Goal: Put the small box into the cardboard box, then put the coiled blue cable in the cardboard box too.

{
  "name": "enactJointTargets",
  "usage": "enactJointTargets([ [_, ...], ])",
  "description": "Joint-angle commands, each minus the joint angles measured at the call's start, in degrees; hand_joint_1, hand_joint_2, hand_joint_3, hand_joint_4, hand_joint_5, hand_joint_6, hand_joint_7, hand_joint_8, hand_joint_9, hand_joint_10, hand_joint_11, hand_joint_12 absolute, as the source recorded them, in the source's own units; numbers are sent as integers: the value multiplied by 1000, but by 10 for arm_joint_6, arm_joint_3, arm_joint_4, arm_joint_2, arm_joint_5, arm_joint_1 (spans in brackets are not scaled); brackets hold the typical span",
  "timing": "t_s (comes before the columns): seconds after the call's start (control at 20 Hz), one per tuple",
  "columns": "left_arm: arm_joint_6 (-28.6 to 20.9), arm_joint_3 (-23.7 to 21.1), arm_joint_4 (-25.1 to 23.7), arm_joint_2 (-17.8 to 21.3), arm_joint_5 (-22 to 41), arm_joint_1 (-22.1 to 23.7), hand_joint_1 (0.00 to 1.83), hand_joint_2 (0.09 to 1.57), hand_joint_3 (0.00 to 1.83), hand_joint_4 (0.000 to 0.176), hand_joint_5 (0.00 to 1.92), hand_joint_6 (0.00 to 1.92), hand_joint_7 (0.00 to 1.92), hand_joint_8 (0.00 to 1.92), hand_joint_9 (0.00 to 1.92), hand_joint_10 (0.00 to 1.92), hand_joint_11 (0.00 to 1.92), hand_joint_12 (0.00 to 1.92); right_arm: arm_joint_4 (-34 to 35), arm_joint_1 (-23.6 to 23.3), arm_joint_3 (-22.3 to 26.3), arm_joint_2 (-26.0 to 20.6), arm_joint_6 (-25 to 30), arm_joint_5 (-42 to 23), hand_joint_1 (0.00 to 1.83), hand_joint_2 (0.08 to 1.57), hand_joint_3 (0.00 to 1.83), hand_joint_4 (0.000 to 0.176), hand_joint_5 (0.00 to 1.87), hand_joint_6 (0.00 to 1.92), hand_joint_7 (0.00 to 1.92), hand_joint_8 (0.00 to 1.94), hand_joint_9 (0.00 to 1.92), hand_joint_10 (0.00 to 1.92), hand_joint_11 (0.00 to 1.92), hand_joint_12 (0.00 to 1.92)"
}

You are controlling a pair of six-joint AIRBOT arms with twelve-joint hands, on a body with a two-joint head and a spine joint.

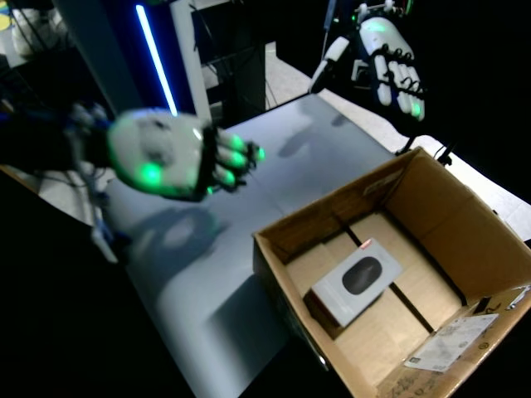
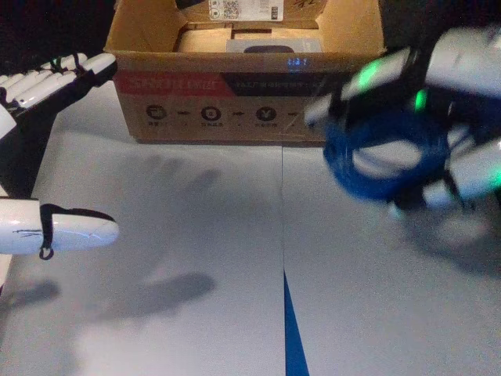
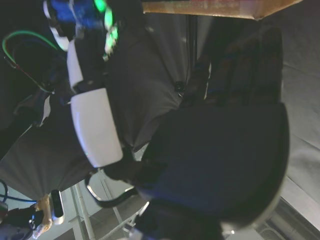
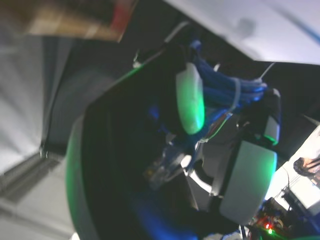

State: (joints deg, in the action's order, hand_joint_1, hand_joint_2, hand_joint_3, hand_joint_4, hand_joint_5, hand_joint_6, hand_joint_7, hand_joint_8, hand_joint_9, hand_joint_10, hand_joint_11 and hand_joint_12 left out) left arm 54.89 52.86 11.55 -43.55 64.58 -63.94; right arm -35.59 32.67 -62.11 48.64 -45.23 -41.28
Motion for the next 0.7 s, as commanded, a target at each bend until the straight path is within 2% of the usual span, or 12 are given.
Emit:
enactJointTargets([
  [0.0, -3, 3, 5, -5, 71, 2, 553, 824, 0, 176, 12, 0, 0, 0, 1, 0, 0, 310, 39, -7, 3, -3, 1, -95, 1079, 1274, 40, 0, 669, 1510, 987, 1941, 1525, 1921, 1698, 1921],
  [0.05, -3, 3, 6, -7, 72, 2, 572, 810, 0, 176, 22, 1, 0, 0, 0, 0, 0, 195, 64, -10, 3, -5, -15, -119, 1087, 1267, 25, 0, 688, 1472, 943, 1941, 1543, 1921, 1726, 1921],
  [0.15, -3, 4, 8, -8, 71, 2, 568, 802, 0, 176, 31, 2, 0, 0, 0, 0, 0, 160, 93, -24, 4, -5, -51, -134, 1068, 1310, 26, 0, 622, 1563, 895, 1941, 1530, 1921, 1718, 1921],
  [0.2, -3, 5, 8, -9, 72, 2, 561, 805, 0, 176, 33, 3, 0, 0, 0, 0, 3, 163, 96, -40, 1, -3, -55, -134, 1449, 1301, 0, 0, 560, 1875, 925, 1941, 1540, 1921, 1689, 1921],
  [0.25, -3, 6, 8, -10, 73, 2, 492, 815, 1, 176, 14, 0, 0, 0, 0, 0, 0, 108, 102, -62, -8, 5, -55, -134, 1452, 1316, 5, 0, 588, 1921, 910, 1941, 1480, 1921, 1564, 1921],
  [0.3, -3, 6, 8, -10, 73, 2, 489, 815, 1, 176, 14, 0, 0, 0, 0, 0, 0, 104, 103, -68, -12, 9, -56, -134, 1409, 1325, 6, 23, 630, 1921, 929, 1941, 1489, 1921, 1569, 1921],
  [0.35, -4, 7, 8, -12, 72, 2, 483, 813, 0, 176, 11, 0, 0, 0, 0, 0, 0, 71, 111, -77, -25, 21, -59, -134, 1547, 1291, 0, 34, 581, 1921, 1077, 1941, 1560, 1921, 1614, 1921],
  [0.4, -6, 9, 8, -14, 72, 2, 504, 812, 0, 176, 18, 1, 0, 0, 0, 0, 0, 43, 130, -81, -33, 29, -77, -134, 1433, 1315, 1, 170, 694, 1921, 1218, 1941, 1579, 1921, 1603, 1921],
  [0.45, -9, 12, 7, -17, 68, 2, 523, 823, 3, 176, 17, 1, 0, 0, 0, 0, 0, 0, 165, -84, -35, 38, -140, -131, 1680, 1230, 0, 156, 925, 1921, 1236, 1941, 1568, 1921, 1605, 1921],
  [0.5, -11, 13, 5, -19, 66, 3, 536, 828, 4, 176, 15, 0, 0, 0, 0, 0, 0, 0, 184, -89, -35, 44, -187, -125, 1788, 1135, 0, 43, 858, 1921, 1102, 1941, 1456, 1921, 1533, 1921],
  [0.55, -12, 14, 2, -20, 64, 5, 552, 821, 0, 176, 16, 2, 0, 0, 0, 0, 0, 0, 209, -106, -38, 57, -254, -105, 1829, 1093, 0, 10, 859, 1921, 1046, 1941, 1441, 1921, 1528, 1921],
  [0.65, -13, 14, 0, -19, 65, 5, 595, 809, 0, 176, 19, 2, 0, 0, 0, 0, 0, 0, 226, -130, -56, 82, -294, -75, 1791, 1086, 0, 0, 847, 1921, 1043, 1941, 1417, 1921, 1513, 1921],
])
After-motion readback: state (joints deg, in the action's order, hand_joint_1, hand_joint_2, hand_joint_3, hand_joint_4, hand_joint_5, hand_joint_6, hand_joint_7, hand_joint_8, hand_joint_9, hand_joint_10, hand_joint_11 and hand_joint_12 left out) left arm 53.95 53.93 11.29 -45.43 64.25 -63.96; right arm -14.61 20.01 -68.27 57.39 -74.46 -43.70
